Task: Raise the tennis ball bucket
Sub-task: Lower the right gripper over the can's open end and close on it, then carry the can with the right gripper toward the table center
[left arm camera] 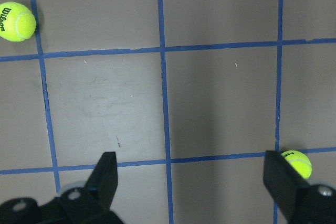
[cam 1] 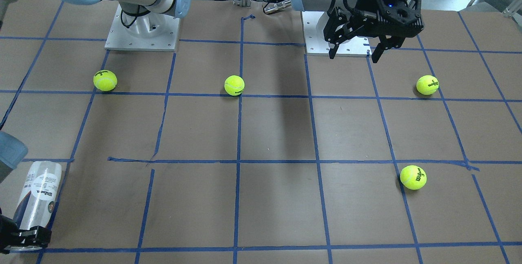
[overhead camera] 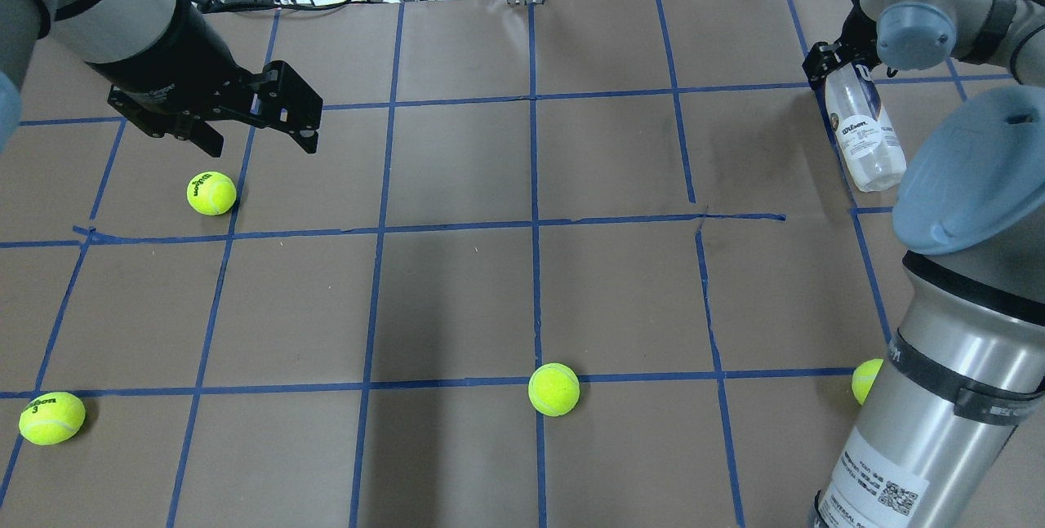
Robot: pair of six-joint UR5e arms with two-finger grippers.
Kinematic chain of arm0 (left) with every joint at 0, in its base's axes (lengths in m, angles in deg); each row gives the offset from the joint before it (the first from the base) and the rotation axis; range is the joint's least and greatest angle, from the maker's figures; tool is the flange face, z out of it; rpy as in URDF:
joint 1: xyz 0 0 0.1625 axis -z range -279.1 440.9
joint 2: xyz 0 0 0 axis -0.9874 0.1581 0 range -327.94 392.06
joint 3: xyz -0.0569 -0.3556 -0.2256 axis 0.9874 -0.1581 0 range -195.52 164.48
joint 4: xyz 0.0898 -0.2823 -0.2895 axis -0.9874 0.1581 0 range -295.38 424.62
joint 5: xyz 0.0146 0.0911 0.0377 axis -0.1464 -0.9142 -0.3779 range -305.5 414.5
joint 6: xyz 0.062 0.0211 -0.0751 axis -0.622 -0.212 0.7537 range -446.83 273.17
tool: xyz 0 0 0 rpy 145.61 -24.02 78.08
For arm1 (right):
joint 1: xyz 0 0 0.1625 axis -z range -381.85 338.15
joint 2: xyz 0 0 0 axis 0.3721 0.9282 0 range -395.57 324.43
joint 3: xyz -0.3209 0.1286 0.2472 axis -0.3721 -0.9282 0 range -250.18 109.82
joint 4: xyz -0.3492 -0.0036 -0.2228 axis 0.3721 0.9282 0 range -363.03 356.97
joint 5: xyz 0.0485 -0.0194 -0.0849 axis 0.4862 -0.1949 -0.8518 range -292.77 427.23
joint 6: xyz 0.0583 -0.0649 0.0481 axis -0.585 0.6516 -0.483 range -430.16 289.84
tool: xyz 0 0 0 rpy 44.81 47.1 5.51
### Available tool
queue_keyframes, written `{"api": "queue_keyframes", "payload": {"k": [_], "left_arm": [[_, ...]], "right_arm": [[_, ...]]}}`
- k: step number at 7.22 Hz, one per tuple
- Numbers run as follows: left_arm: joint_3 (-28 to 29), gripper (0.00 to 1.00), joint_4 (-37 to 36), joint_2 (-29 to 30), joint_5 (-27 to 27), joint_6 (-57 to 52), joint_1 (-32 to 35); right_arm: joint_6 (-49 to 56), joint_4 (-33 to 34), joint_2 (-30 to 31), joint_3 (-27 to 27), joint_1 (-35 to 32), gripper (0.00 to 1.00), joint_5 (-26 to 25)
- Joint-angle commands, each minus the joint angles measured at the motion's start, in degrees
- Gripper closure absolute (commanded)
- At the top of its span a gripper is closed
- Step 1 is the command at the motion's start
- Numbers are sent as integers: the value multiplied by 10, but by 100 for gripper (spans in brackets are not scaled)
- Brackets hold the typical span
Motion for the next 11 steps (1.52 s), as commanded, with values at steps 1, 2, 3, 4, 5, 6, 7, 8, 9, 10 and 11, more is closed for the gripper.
{"api": "queue_keyframes", "payload": {"k": [1,2,3,4,5,6,7,8,9,10,11], "left_arm": [[0,0,0,-1,0,0,0],[-4,0,1,-5,-1,0,0],[-4,0,2,-5,-1,0,1],[-4,0,1,-5,0,0,0],[-4,0,1,-5,-1,0,2],[-4,0,1,-5,-1,0,1],[-4,0,1,-5,-1,0,1],[-4,0,1,-5,0,0,1],[-4,0,1,-4,0,0,2],[-4,0,1,-4,0,0,2],[-3,0,1,-4,0,0,2]], "right_arm": [[0,-5,6,-1,0,40,3],[-3,-7,16,-1,0,40,22],[-2,-7,32,-1,0,40,40],[-3,-9,51,-1,-5,42,41],[3,-15,55,3,-14,45,41],[13,-93,71,11,-38,68,41],[23,-136,92,13,-70,76,41],[59,-136,107,13,-114,82,48],[86,-122,108,12,-145,85,78],[161,-54,100,14,-172,85,125],[178,-41,99,17,-202,86,124]]}}
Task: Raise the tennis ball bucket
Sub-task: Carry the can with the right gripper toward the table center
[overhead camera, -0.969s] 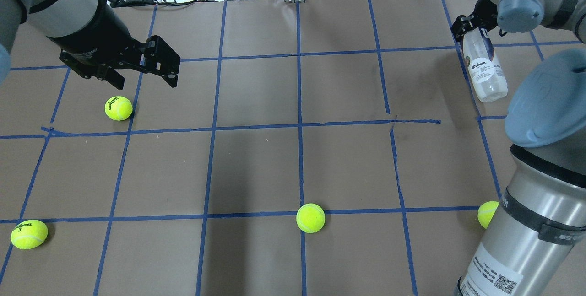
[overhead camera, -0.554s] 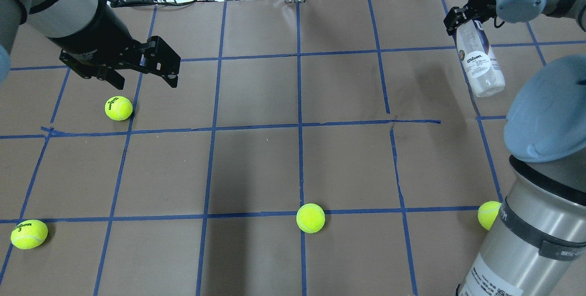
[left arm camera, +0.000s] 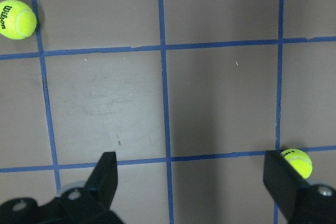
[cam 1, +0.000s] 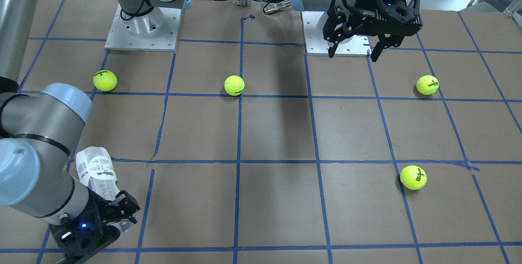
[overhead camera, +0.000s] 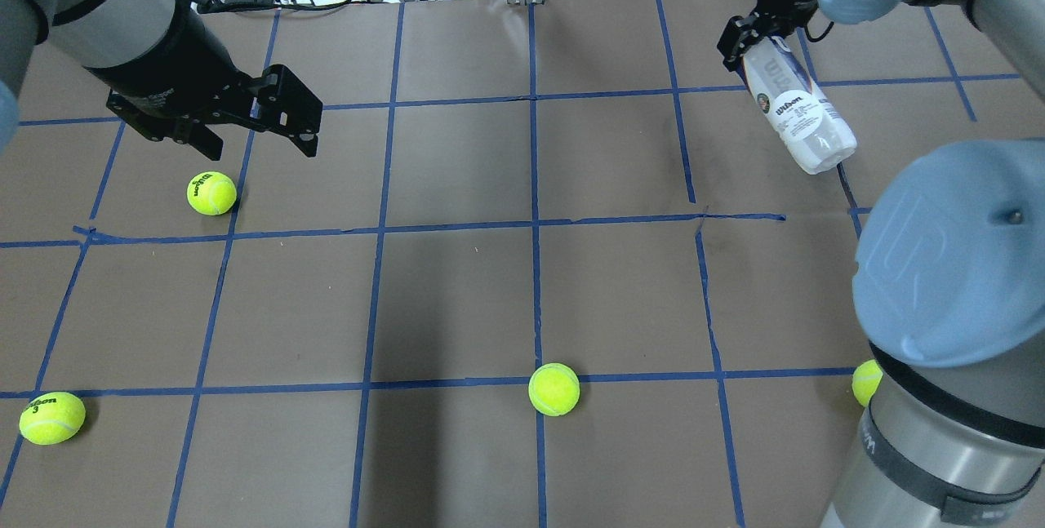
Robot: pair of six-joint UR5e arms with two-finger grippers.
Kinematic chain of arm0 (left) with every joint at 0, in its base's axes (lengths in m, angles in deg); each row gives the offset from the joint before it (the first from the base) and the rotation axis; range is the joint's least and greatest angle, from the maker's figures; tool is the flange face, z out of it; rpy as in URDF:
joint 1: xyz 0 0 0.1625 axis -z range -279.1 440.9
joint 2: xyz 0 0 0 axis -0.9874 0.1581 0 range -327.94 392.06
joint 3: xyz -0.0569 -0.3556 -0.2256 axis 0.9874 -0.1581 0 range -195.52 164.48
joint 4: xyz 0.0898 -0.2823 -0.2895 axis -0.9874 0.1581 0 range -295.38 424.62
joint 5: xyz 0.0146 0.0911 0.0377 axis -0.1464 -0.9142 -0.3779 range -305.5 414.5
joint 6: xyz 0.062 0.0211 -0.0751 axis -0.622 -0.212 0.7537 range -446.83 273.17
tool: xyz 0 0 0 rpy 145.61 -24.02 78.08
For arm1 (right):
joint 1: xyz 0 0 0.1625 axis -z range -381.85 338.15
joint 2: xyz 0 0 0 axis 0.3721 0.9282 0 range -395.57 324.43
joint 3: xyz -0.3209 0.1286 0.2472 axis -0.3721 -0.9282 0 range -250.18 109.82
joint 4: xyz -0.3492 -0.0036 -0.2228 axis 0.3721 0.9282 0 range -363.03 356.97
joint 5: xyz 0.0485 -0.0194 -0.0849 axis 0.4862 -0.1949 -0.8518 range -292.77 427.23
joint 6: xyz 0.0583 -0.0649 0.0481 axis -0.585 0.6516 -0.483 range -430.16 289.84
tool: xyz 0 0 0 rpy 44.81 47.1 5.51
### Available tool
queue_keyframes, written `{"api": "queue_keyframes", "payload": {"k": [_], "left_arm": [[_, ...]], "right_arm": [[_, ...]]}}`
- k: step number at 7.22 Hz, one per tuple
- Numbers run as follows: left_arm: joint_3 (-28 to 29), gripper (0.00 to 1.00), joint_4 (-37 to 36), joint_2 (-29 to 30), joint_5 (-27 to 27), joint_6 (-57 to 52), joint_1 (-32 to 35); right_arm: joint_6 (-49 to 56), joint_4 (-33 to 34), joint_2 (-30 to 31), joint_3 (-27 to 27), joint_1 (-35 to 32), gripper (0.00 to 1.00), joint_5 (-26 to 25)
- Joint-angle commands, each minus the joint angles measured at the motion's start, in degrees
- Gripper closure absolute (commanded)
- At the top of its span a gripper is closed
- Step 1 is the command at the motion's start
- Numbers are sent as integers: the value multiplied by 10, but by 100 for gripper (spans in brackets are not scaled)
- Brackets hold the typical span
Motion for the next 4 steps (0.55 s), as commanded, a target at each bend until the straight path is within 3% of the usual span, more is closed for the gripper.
{"api": "queue_keyframes", "payload": {"k": [1,2,4], "left_arm": [[0,0,0,1,4,0,1],[1,0,0,1,3,0,1],[1,0,-1,1,3,0,0]], "right_arm": [[52,48,-7,8,-78,86,13],[54,91,-20,9,-119,85,14],[118,99,-34,10,-167,83,23]]}}
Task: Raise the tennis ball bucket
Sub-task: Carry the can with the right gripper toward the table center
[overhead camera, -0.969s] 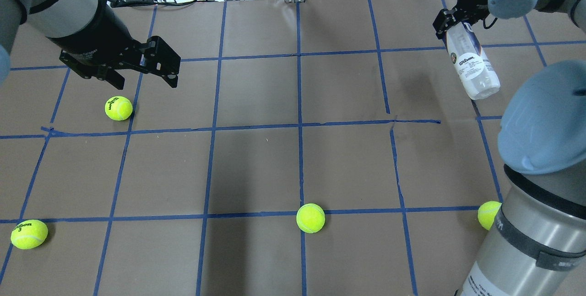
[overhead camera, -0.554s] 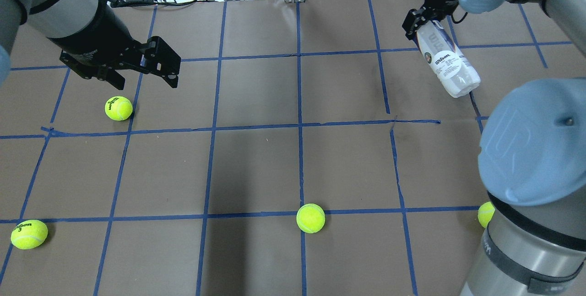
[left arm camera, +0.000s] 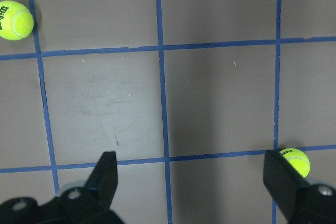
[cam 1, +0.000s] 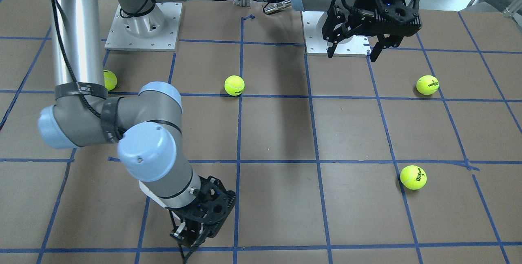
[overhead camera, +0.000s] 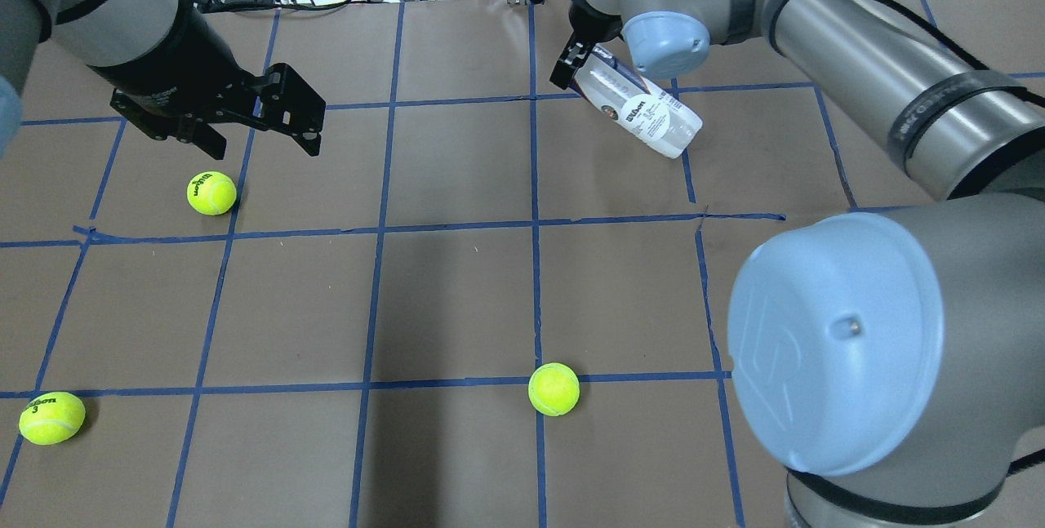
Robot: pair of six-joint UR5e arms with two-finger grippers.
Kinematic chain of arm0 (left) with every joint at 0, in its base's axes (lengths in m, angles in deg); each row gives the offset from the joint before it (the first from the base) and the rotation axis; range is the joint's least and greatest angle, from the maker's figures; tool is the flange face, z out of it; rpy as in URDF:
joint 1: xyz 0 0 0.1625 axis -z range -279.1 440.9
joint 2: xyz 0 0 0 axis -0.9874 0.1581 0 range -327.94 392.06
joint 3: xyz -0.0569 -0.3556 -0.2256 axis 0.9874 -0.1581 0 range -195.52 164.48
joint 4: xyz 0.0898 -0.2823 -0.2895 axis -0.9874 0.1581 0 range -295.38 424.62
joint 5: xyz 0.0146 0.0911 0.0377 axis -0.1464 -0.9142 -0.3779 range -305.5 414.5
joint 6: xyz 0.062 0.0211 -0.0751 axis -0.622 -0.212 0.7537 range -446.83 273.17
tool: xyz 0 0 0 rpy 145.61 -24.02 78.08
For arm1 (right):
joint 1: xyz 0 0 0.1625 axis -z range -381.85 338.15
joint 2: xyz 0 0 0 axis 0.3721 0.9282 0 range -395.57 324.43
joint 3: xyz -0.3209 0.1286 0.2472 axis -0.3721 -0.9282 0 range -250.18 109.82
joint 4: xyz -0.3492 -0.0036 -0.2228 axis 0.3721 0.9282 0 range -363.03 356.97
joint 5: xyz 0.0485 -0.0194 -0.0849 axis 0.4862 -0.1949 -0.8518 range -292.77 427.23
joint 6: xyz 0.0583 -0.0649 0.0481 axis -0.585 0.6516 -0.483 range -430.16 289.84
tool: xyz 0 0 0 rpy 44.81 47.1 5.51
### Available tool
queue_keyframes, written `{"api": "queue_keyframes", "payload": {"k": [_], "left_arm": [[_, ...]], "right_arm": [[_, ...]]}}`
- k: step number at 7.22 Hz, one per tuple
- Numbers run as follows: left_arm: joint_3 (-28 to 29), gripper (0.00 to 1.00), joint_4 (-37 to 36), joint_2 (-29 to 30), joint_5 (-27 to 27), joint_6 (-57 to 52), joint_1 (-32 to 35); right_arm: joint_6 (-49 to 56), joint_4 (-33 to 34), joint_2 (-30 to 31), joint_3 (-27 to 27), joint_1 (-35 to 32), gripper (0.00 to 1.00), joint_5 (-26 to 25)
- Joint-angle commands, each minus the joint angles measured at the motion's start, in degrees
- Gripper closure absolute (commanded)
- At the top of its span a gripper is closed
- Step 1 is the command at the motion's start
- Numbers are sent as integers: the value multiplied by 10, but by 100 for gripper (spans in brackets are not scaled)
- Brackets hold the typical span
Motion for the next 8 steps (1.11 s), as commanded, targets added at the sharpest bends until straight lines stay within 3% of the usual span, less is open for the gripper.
{"api": "queue_keyframes", "payload": {"k": [1,4,5,6,8], "left_arm": [[0,0,-1,0,1,0,0],[0,0,0,0,1,0,0],[0,0,0,0,1,0,0],[0,0,0,0,0,0,-1],[-1,0,-1,0,0,0,-1]], "right_arm": [[37,14,-8,6,-82,77,3],[135,37,-24,10,-132,78,-5],[137,38,-24,11,-136,75,-4],[153,46,-17,19,-144,64,8],[155,48,-23,21,-157,60,8]]}}
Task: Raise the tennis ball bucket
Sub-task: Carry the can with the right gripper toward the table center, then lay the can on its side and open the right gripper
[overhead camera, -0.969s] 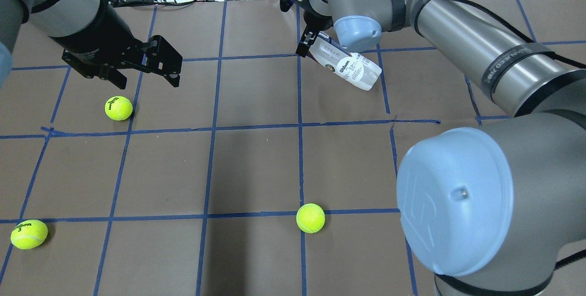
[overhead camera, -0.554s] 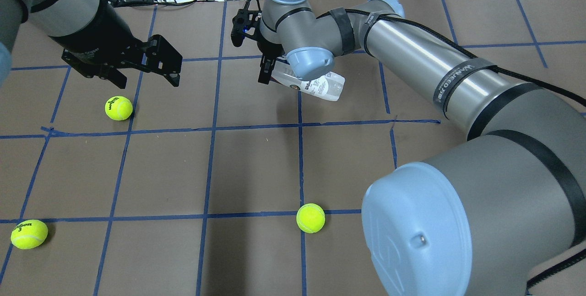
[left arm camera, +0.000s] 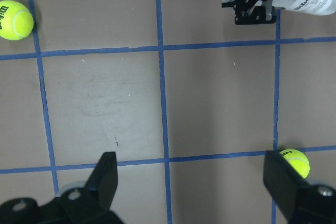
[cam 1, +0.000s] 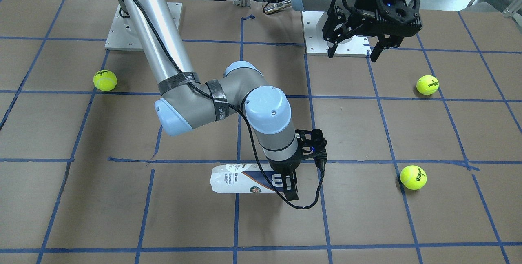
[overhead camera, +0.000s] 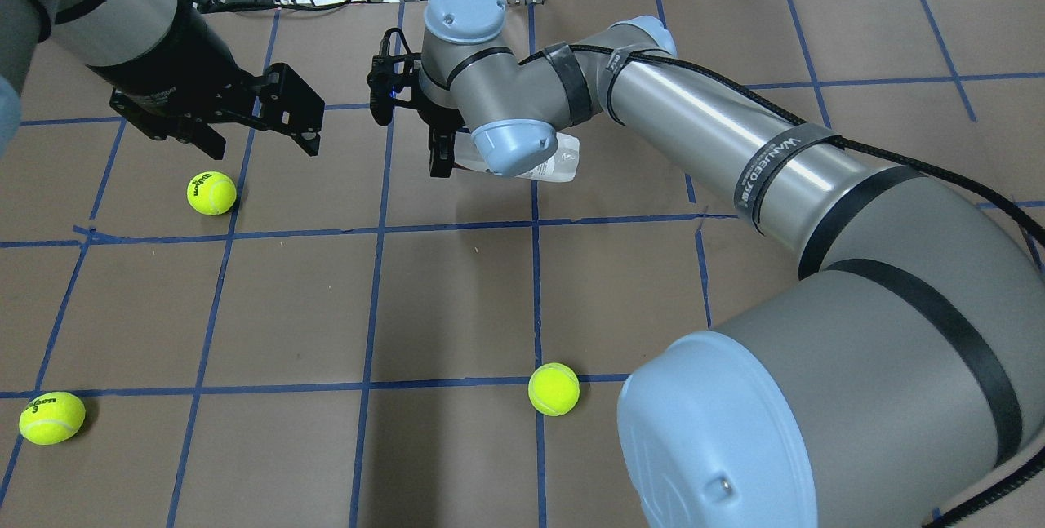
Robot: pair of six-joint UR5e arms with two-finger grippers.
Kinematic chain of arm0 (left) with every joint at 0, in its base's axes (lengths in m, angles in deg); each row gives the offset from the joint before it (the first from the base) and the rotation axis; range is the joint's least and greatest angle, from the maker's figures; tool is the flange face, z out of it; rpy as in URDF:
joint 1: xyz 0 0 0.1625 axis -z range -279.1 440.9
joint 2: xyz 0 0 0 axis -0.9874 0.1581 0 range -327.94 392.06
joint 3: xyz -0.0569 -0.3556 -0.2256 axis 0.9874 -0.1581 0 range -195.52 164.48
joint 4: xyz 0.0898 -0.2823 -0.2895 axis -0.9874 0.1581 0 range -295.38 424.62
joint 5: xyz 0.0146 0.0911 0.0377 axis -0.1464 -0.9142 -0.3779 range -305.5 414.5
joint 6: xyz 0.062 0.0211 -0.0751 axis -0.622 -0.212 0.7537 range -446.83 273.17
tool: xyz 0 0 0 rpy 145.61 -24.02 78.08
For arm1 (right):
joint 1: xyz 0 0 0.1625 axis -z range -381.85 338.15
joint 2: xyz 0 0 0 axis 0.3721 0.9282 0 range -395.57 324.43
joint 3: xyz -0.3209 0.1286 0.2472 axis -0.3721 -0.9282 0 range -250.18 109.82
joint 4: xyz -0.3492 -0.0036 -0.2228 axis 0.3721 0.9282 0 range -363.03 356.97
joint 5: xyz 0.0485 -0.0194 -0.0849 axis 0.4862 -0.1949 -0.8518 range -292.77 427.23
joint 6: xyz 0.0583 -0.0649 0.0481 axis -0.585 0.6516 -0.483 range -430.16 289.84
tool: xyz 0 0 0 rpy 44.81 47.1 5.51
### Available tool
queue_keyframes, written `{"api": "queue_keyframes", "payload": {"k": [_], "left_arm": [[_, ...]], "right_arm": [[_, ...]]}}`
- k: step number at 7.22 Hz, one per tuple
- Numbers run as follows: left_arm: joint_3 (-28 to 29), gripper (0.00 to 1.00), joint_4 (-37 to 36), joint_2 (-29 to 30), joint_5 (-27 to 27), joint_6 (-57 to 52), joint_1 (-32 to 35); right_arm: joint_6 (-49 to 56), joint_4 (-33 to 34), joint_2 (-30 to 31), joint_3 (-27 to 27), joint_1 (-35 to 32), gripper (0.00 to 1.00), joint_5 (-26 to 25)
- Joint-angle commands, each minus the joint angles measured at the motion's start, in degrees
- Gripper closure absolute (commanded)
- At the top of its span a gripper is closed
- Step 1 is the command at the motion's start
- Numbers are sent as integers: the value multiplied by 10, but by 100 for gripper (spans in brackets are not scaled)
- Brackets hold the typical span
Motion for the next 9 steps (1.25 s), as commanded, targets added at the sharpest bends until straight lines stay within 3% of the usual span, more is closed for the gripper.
{"api": "queue_keyframes", "payload": {"k": [1,2,3,6,9], "left_arm": [[0,0,-1,0,1,0,0],[0,0,-1,0,1,0,-1],[0,0,0,-2,-2,0,-1],[0,0,-1,-1,0,0,0],[1,0,0,0,0,0,1]], "right_arm": [[41,2,-5,2,-14,44,4],[40,3,-11,3,-14,13,10],[32,5,-14,3,-10,0,78],[23,3,-9,4,-1,0,58],[-38,-6,20,5,71,0,68]]}}
